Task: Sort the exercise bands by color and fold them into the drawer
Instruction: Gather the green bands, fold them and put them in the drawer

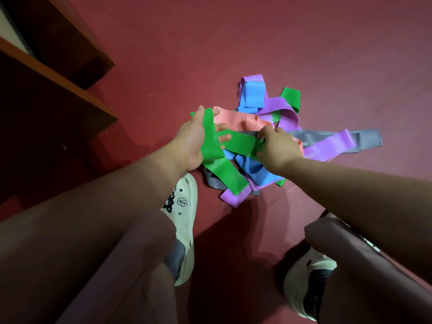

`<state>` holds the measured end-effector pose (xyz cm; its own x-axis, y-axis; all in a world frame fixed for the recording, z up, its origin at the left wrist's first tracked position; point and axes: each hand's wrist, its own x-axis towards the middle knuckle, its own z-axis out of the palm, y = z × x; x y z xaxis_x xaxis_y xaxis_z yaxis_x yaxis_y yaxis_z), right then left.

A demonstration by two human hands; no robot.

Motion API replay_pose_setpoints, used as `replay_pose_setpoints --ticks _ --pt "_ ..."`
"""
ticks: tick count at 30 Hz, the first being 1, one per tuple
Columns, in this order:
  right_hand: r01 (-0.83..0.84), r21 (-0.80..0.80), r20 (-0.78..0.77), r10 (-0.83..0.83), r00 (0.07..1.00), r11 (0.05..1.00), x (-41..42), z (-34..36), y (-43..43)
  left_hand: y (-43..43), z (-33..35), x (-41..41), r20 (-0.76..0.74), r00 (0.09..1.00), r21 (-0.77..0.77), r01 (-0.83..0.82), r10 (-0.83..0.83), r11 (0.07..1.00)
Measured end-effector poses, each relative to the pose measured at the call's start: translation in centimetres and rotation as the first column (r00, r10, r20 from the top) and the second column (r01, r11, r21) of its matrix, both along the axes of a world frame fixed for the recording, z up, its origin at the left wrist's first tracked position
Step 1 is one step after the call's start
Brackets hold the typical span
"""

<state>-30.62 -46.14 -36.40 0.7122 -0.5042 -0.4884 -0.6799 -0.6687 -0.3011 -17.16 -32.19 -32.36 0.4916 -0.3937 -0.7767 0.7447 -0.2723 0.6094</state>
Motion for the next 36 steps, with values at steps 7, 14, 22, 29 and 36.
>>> replay_pose_setpoints --ticks 7,14,22,29,36 --pt "-0.016 -0.011 -0.039 0.015 0.999 1.000 -0.2 0.0 -0.3 -0.1 -0.2 -0.1 0.007 1.000 0.011 0.015 -0.015 1.000" --pt "0.137 0.547 0.213 -0.295 0.931 0.826 0.6 2.5 0.7 -0.6 0.0 0.1 0.071 0.997 -0.008 -0.005 0.006 1.000" --pt "0.091 0.805 0.123 -0.315 0.941 0.586 2.9 5.8 1.3 -0.7 0.2 0.2 0.053 0.998 -0.033 -0.043 0.044 0.999" --pt "0.066 0.712 0.207 -0.298 0.932 0.699 3.3 5.6 1.0 -0.7 0.1 0.8 0.056 0.995 -0.036 -0.077 0.079 0.996" --pt "0.032 0.499 0.375 -0.248 0.893 0.866 4.0 5.2 0.7 -0.8 0.2 0.7 0.064 0.994 -0.012 -0.085 0.086 0.996"
